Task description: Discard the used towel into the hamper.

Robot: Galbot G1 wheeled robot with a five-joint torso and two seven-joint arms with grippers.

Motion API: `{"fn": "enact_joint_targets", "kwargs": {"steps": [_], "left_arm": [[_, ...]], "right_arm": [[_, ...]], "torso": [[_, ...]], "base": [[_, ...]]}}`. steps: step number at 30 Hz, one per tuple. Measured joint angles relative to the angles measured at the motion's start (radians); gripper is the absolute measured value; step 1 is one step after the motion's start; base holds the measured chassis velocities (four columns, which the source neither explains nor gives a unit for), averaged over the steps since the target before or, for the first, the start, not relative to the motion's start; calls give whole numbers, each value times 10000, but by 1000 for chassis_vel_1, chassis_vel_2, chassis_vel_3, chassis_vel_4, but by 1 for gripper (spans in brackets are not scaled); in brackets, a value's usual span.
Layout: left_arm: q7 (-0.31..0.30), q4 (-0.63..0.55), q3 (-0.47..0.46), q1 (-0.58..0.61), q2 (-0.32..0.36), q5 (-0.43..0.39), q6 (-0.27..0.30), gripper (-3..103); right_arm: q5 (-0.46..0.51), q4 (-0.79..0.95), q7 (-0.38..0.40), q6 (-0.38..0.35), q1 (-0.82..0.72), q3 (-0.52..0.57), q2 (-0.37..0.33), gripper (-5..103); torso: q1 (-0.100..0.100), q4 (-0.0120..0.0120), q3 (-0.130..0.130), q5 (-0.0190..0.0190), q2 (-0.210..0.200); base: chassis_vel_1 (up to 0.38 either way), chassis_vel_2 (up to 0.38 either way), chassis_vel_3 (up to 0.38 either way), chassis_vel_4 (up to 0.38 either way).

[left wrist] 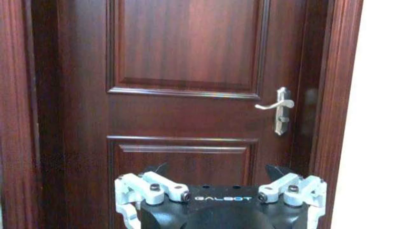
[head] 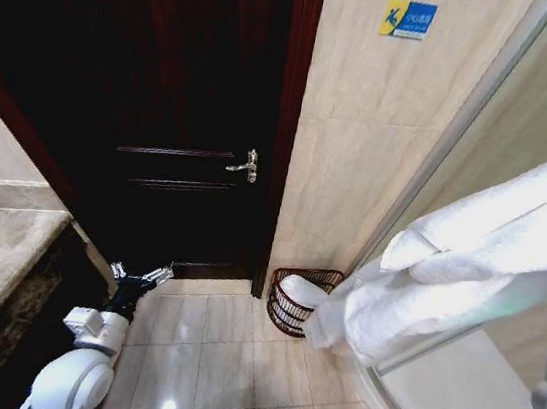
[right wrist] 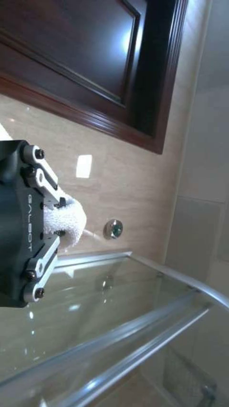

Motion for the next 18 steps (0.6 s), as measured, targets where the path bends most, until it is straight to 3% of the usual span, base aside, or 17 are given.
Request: {"fn": "enact_joint_targets", "kwargs": {"steps": [18], "left_arm": [[0, 0, 0, 0, 0, 0, 0, 100]], "right_arm": [[-46, 0, -132, 74, -12, -109, 84, 8]], "torso": [[541, 3, 644, 0, 1181]], "base": [[0, 0, 0, 0]]}}
